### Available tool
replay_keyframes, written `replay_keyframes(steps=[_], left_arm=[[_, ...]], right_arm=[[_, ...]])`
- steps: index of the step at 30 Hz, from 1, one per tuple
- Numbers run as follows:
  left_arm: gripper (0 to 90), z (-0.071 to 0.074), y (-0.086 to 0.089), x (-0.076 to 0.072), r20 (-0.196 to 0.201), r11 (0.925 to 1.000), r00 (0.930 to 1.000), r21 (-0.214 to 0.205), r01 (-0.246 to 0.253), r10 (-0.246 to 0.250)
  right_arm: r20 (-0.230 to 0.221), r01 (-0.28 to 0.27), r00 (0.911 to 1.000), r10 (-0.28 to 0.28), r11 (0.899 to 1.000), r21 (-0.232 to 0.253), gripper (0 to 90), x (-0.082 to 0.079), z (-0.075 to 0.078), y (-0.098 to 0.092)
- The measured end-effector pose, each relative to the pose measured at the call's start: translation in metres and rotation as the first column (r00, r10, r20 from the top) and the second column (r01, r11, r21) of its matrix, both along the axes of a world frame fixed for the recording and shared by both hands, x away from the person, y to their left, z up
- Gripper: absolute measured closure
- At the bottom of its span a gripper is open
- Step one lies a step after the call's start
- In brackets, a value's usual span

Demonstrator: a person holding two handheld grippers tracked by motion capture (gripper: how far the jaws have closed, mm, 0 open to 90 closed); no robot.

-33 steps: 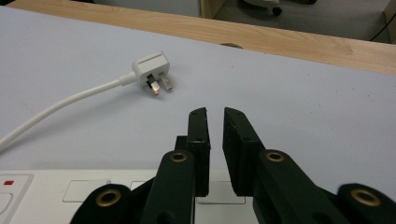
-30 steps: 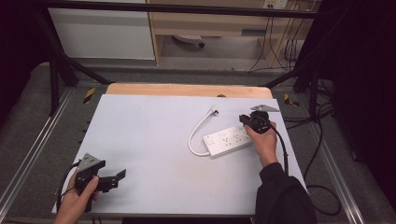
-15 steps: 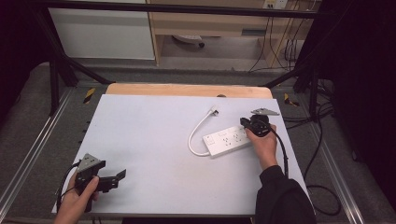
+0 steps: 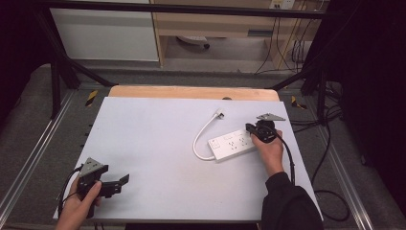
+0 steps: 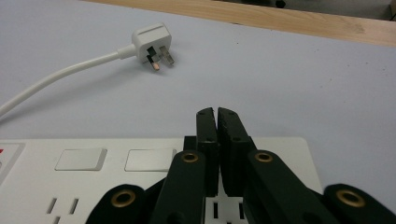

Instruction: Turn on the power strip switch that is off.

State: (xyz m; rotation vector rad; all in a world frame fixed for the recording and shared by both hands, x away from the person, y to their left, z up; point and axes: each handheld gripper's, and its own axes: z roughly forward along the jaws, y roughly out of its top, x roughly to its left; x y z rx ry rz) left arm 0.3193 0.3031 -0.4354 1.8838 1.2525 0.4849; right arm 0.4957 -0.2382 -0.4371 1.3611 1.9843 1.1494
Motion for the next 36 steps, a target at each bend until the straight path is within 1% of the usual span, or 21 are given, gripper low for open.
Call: replay_keyframes(steps=[11, 20, 25, 36], left_arm=[[8.5, -0.0007, -0.0004, 0.0001, -0.004, 1.0, 1.0, 0.009, 0.001, -0.001], [8.6, -0.0009, -0.0006, 0.0, -0.007, 0.9999, 1.0, 0.013, 0.004, -0.004], [8.5, -0.001, -0.0008, 0.0, -0.007, 0.9999, 1.0, 0.014, 0.006, -0.006], [8.6, -0.0012, -0.0011, -0.0001, -0.009, 0.9998, 0.9999, 0.015, 0.011, -0.01]], right_arm=[[0.001, -0.01, 0.9999, 0.01, 1.0, -0.01, 90.0, -0.0023, -0.0035, 0.0016], [0.003, -0.014, 0.9999, 0.014, 1.0, -0.008, 90.0, -0.0028, -0.0047, 0.0023], [-0.004, -0.012, 0.9999, 0.012, 1.0, 0.0, 90.0, -0.0038, -0.006, 0.0029], [0.006, -0.014, 0.9999, 0.014, 1.0, 0.001, 90.0, -0.0052, -0.0073, 0.0021]])
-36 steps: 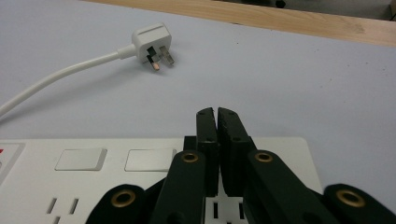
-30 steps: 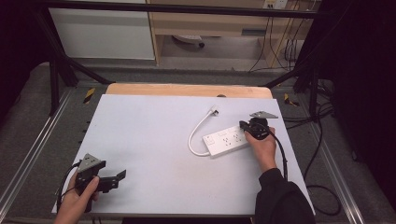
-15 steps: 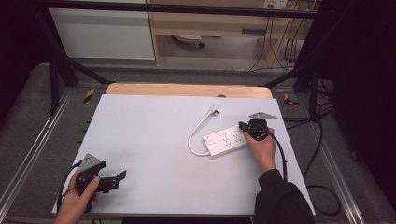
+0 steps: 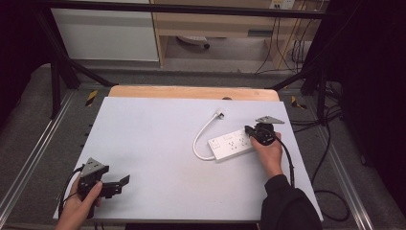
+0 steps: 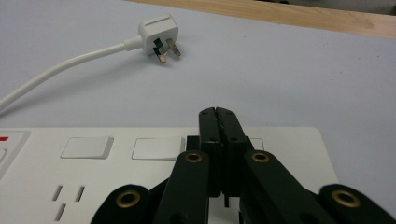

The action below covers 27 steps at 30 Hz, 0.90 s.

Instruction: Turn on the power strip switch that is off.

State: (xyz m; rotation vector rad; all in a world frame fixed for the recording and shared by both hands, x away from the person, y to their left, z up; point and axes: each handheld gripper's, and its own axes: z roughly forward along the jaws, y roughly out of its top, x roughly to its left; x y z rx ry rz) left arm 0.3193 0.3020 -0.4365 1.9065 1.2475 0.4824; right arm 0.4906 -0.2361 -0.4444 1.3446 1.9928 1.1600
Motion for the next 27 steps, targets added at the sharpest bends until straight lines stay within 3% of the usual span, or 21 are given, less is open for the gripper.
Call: replay_keyframes(steps=[27], left_arm=[[8.5, -0.0003, -0.0004, -0.0001, -0.001, 1.0, 1.0, 0.004, 0.002, -0.002]], right_arm=[[0.004, -0.001, 1.0, 0.001, 1.0, -0.005, 90.0, -0.0008, -0.0005, 0.0006]])
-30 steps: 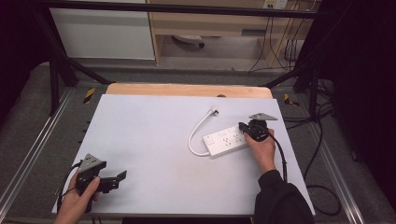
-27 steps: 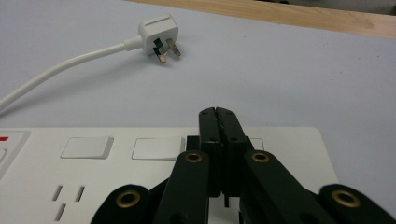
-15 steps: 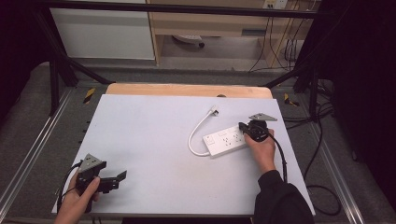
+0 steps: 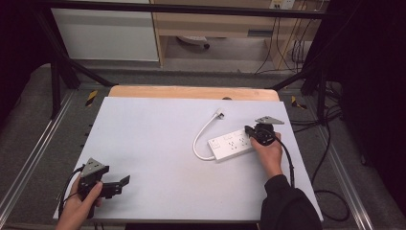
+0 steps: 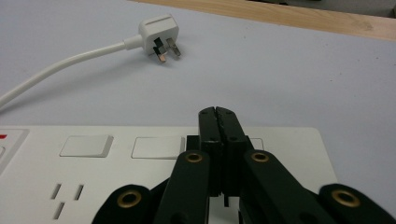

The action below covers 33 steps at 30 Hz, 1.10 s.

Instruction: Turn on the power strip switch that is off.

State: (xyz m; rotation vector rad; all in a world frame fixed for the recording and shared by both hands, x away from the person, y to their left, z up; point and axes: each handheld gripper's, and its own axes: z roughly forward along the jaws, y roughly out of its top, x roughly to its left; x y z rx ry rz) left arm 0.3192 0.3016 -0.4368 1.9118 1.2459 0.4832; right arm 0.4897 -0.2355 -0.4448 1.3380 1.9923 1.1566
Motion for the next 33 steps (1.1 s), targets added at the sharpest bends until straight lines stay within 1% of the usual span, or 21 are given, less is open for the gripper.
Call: replay_keyframes(steps=[5, 8, 10, 11, 13, 14, 25, 28, 33], left_arm=[[8.5, -0.0002, -0.0002, 0.0, -0.001, 1.0, 1.0, 0.0, 0.0, 0.0], [8.6, -0.0003, -0.0003, 0.0, -0.001, 1.0, 1.0, 0.0, 0.001, -0.001], [8.6, -0.0001, 0.0, -0.0001, -0.001, 1.0, 1.0, 0.002, 0.0, 0.0], [8.6, -0.0001, 0.0002, -0.0002, -0.002, 1.0, 1.0, 0.002, 0.0, 0.0], [8.6, -0.0002, 0.0002, -0.0001, -0.003, 1.0, 1.0, 0.003, -0.002, 0.002], [8.6, -0.0002, 0.0002, -0.0001, -0.003, 1.0, 1.0, 0.003, -0.001, 0.001], [8.6, -0.0002, 0.0002, -0.0001, -0.004, 1.0, 1.0, 0.002, -0.002, 0.002], [8.5, -0.0004, 0.0005, 0.0, -0.004, 1.0, 1.0, 0.001, -0.002, 0.002], [8.6, -0.0002, 0.0005, -0.0002, -0.004, 1.0, 1.0, 0.002, -0.003, 0.003]], right_arm=[[0.005, 0.0, 1.0, 0.0, 1.0, -0.004, 90.0, -0.0001, -0.0003, 0.0002], [0.009, -0.007, 0.9999, 0.007, 1.0, -0.026, 90.0, 0.0004, -0.0002, 0.0015], [0.014, -0.01, 0.9998, 0.011, 0.999, -0.032, 90.0, 0.0003, -0.0004, 0.0013], [0.015, -0.007, 0.9999, 0.007, 1.0, -0.025, 90.0, 0.0001, -0.0009, 0.0015], [0.008, -0.011, 0.9999, 0.011, 0.999, -0.033, 90.0, 0.0002, -0.0019, 0.002], [0.013, -0.011, 0.9998, 0.012, 0.999, -0.035, 90.0, -0.0002, -0.0025, 0.0025], [0.0, -0.007, 1.0, 0.007, 1.0, -0.023, 90.0, 0.0006, -0.0016, 0.0025], [0.004, -0.01, 0.9999, 0.01, 1.0, -0.027, 90.0, 0.0008, -0.0017, 0.0024], [-0.001, -0.011, 0.9999, 0.011, 1.0, -0.026, 90.0, 0.001, -0.0011, 0.0024]])
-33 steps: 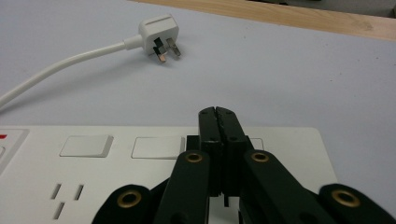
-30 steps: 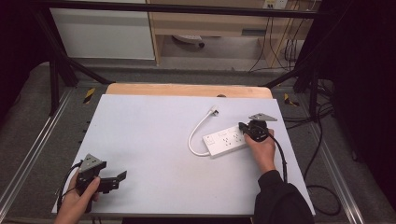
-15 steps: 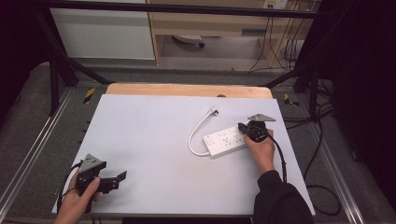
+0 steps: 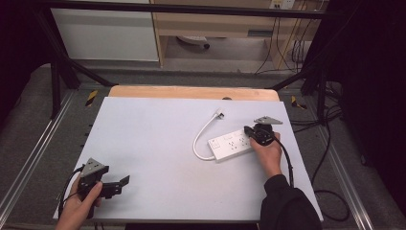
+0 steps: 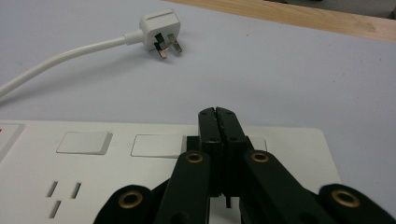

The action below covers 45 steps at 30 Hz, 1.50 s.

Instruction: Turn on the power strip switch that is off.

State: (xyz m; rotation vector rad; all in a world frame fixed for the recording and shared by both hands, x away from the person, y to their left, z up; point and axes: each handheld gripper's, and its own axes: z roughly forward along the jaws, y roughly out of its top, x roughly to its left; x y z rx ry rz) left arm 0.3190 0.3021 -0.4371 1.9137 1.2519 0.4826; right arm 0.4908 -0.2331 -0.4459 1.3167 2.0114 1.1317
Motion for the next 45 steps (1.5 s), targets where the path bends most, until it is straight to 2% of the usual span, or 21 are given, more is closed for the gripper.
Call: replay_keyframes(steps=[6, 11, 21, 26, 35, 39, 41, 45], left_arm=[[8.6, 0.0, 0.0, 0.0, 0.0, 1.0, 1.0, 0.0, 0.001, -0.001], [8.6, 0.0, 0.0, 0.0, 0.001, 1.0, 1.0, 0.0, 0.001, -0.001], [8.1, 0.0, 0.0, 0.0, 0.004, 1.0, 1.0, -0.003, -0.003, 0.003], [8.1, 0.001, 0.001, 0.0, 0.007, 1.0, 1.0, -0.006, -0.006, 0.006], [8.1, 0.0, 0.001, 0.001, 0.005, 0.9999, 1.0, -0.009, -0.008, 0.008], [8.1, 0.001, 0.001, 0.0, 0.004, 0.9999, 1.0, -0.011, -0.009, 0.009], [8.1, 0.001, 0.001, 0.0, 0.007, 0.9999, 0.9999, -0.01, -0.009, 0.009], [8.0, 0.001, 0.0, 0.001, 0.004, 1.0, 1.0, -0.006, -0.002, 0.002]], right_arm=[[0.016, -0.003, 0.9999, 0.003, 1.0, -0.005, 90.0, 0.0, 0.003, -0.002], [0.026, 0.0, 0.9997, -0.001, 1.0, 0.013, 90.0, 0.0, 0.008, -0.002], [0.025, 0.013, 0.9996, -0.013, 1.0, 0.017, 90.0, -0.001, 0.017, -0.004], [0.033, 0.014, 0.9994, -0.014, 1.0, 0.023, 86.8, 0.0, 0.023, -0.005], [0.024, 0.026, 0.9993, -0.028, 0.996, 0.08, 61.1, 0.002, 0.034, -0.006], [-0.01, 0.051, 0.9987, -0.05, 0.996, 0.073, 38.6, 0.004, 0.038, -0.004], [-0.014, 0.06, 0.9982, -0.059, 0.995, 0.078, 33.4, 0.004, 0.04, -0.003], [-0.032, 0.078, 0.9966, -0.076, 0.995, 0.062, 15.5, 0.005, 0.044, -0.001]])
